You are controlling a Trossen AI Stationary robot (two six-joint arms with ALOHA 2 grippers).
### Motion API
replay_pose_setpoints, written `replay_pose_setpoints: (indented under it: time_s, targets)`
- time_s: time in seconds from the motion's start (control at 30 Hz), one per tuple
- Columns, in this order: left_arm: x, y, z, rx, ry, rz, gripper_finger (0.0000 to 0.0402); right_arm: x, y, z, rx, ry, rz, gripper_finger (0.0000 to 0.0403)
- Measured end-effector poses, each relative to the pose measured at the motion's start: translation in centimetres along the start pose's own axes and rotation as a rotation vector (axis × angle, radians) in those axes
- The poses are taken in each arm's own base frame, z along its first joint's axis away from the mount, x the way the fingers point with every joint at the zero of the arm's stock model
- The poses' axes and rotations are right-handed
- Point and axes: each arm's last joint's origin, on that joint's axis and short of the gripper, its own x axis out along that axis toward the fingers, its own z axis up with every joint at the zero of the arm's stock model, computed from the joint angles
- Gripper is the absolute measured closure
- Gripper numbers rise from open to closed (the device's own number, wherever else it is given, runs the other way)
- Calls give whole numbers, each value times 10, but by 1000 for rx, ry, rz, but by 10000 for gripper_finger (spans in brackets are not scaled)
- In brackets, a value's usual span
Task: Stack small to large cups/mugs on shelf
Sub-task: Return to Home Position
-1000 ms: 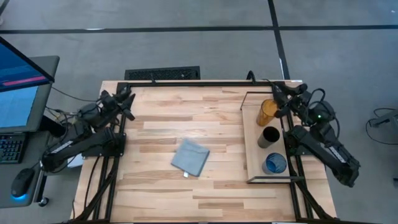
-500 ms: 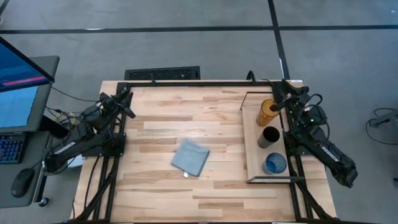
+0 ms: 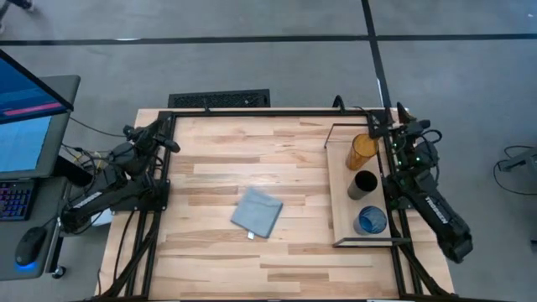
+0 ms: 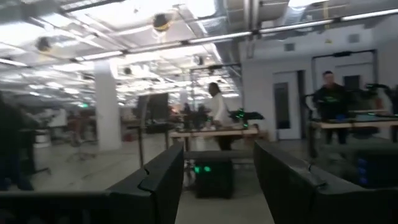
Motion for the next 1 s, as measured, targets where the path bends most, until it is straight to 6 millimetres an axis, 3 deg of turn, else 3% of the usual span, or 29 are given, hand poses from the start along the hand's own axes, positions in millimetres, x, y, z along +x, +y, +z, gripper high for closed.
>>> replay_pose_setpoints:
  time_s: [0.6, 0.83, 1.0]
  targets:
    - [-1, 5, -5, -48, 33, 188, 287, 0, -29, -12, -42, 107, -287, 189]
    - [0, 4, -1, -56, 2, 141, 287, 1, -28, -9, -40, 78, -204, 189]
    - [9, -5, -17, -68, -120, 154, 287, 1, -27, -9, -29, 79, -188, 189]
